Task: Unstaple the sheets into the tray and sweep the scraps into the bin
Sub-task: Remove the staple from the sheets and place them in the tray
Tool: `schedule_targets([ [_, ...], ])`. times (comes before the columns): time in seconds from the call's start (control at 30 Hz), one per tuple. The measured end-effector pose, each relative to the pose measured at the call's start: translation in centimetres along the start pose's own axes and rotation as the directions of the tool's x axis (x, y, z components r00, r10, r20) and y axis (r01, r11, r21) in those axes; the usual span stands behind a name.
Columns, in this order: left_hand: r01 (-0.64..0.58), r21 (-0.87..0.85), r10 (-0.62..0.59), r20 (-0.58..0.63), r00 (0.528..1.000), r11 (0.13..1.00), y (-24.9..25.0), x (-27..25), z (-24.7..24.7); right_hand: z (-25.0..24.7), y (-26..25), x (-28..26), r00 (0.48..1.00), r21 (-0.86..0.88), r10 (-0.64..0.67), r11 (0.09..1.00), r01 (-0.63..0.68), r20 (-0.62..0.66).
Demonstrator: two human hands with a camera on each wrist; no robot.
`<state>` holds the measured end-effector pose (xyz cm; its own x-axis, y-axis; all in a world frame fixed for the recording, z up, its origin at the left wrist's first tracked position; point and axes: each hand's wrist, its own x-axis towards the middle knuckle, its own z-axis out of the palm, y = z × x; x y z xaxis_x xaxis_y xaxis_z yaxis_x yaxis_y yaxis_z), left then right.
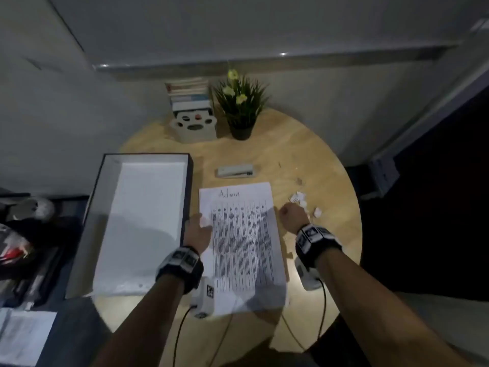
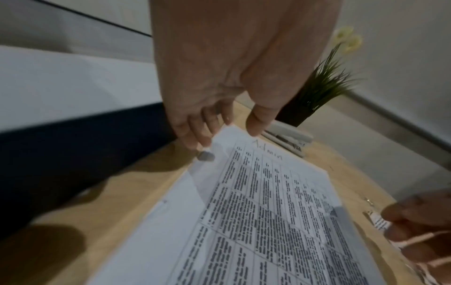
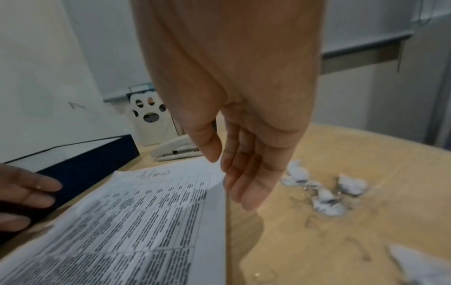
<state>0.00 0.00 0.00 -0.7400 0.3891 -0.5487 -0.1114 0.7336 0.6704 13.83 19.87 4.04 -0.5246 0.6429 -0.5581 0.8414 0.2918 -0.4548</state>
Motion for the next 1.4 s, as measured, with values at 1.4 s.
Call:
schedule_targets([
  [1.4,-0.600,-0.516,0.350,-0.504,0.790,0.611,10.7,-9.7,-3.8,-3.9,-7.2,-11.0,0.838,0.693,-0.140,0.500,0.519,-0.527],
])
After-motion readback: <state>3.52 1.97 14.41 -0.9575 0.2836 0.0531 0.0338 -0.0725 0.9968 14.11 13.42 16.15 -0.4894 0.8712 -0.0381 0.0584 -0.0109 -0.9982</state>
